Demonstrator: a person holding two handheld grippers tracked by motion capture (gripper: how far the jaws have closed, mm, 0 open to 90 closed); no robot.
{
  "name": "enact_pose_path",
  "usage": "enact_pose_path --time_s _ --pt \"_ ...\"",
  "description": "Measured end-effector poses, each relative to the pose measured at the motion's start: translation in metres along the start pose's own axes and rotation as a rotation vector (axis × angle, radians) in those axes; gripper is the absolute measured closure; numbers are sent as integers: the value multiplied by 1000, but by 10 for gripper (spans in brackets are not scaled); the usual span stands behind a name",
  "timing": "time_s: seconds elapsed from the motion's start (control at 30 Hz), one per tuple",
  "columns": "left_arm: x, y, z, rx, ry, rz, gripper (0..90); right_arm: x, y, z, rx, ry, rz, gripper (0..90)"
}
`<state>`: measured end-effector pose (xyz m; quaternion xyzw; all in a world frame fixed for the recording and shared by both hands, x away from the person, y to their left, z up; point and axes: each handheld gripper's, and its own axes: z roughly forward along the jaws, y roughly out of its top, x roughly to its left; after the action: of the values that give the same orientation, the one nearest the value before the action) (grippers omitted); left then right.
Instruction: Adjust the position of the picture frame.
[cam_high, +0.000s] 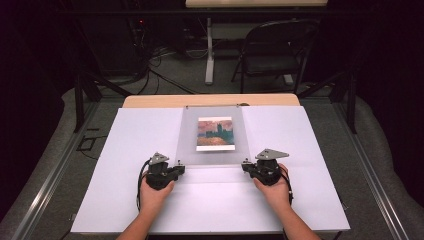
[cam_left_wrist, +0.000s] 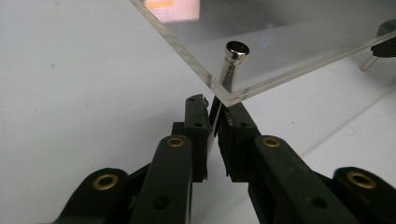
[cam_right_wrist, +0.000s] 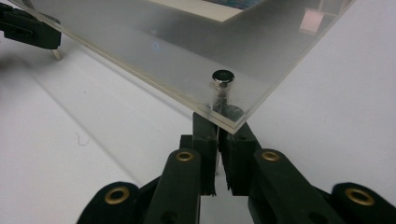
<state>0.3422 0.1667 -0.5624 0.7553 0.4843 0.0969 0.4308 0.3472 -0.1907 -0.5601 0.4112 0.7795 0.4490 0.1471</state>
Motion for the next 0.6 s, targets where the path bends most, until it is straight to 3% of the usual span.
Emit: enact_pose_path --time_s 0.17,0.3,0.43,0.6 --pt "0 -1 -1 -14 9 3 705 0 -1 0 -1 -7 7 712" --pt "-3 -1 -2 -34 0 -2 551 2 -2 -1 12 -14 -9 585" --pt "-8 -3 -2 -48 11 29 419 6 -4 -4 21 -22 -23 452" --pt "-11 -5 -6 -52 11 50 375 9 -4 -7 31 -19 -25 403"
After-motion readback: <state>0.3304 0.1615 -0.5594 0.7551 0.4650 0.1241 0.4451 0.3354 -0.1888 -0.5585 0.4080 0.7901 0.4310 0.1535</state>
